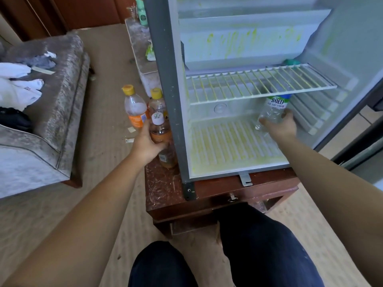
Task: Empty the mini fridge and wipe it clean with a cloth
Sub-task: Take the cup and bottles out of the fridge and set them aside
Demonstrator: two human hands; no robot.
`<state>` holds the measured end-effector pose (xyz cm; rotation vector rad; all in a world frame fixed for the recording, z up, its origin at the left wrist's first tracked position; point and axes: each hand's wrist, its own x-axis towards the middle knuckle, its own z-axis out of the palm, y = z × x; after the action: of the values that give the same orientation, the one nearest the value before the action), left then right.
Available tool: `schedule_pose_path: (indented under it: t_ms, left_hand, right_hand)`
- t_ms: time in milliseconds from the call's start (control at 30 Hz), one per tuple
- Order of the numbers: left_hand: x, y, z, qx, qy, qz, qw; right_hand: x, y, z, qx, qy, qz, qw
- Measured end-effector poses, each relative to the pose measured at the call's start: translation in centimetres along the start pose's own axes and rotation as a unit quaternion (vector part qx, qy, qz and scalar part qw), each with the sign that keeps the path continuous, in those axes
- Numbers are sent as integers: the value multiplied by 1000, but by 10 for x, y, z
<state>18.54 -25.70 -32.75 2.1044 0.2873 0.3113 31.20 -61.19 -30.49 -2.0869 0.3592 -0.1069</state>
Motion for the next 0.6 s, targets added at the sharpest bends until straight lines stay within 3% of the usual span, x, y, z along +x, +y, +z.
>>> schedule_pose_path:
  t_ms: [167, 333, 600]
  left_hand:
    - [-1, -1, -2, 6, -10, -3, 1000]
    - [-7, 8, -2, -3, -13, -25, 1000]
    - [-65, 17, -12, 89, -53, -158, 982]
  right_hand:
    - [10, -1, 9, 25, 1, 17, 1000]
    - [-23, 4, 1, 15, 32, -22, 999]
    - [-165, 32, -49, 6, -96, -8, 995]
